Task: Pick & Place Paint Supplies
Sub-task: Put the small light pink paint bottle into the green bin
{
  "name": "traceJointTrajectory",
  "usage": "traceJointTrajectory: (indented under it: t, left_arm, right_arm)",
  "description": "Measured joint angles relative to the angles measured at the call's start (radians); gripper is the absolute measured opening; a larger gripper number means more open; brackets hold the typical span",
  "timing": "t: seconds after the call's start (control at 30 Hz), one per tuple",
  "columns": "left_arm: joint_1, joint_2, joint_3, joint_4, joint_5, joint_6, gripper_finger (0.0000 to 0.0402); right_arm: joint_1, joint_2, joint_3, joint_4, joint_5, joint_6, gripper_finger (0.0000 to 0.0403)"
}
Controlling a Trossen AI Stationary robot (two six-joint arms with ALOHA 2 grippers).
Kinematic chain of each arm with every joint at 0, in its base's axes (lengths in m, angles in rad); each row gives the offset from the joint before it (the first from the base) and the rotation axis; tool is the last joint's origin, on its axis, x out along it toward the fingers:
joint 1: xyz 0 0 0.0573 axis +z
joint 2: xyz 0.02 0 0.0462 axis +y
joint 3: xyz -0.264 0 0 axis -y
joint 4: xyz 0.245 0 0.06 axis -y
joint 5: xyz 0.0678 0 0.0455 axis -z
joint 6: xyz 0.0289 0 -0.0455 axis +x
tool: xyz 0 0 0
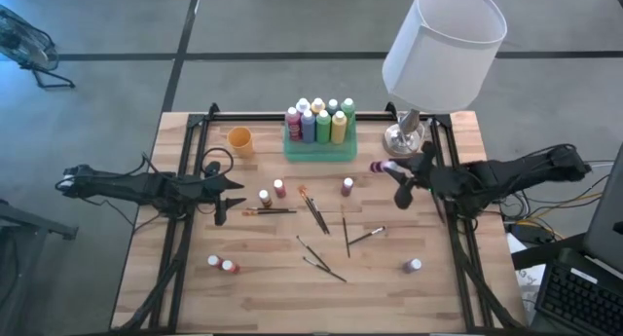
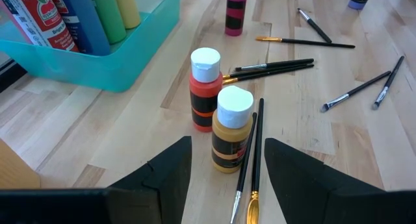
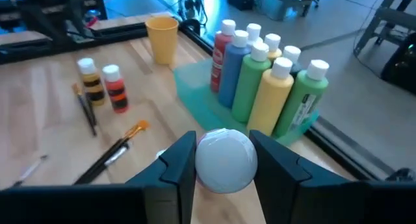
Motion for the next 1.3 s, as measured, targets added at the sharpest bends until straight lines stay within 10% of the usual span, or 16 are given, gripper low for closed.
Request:
traceJointTrajectory:
  t: [0.5, 1.3]
  left_arm:
    - [0.000, 0.000, 0.000, 0.000, 0.000, 0.000, 0.0200]
    - [0.000, 0.000, 0.000, 0.000, 0.000, 0.000, 0.0200]
  right_arm:
    - [-0.531, 0.360, 0.094, 0.284, -0.511, -0.244, 0.0112]
    - [-0.722, 0.754, 0.271, 0.264, -0.622, -0.313, 0.0112]
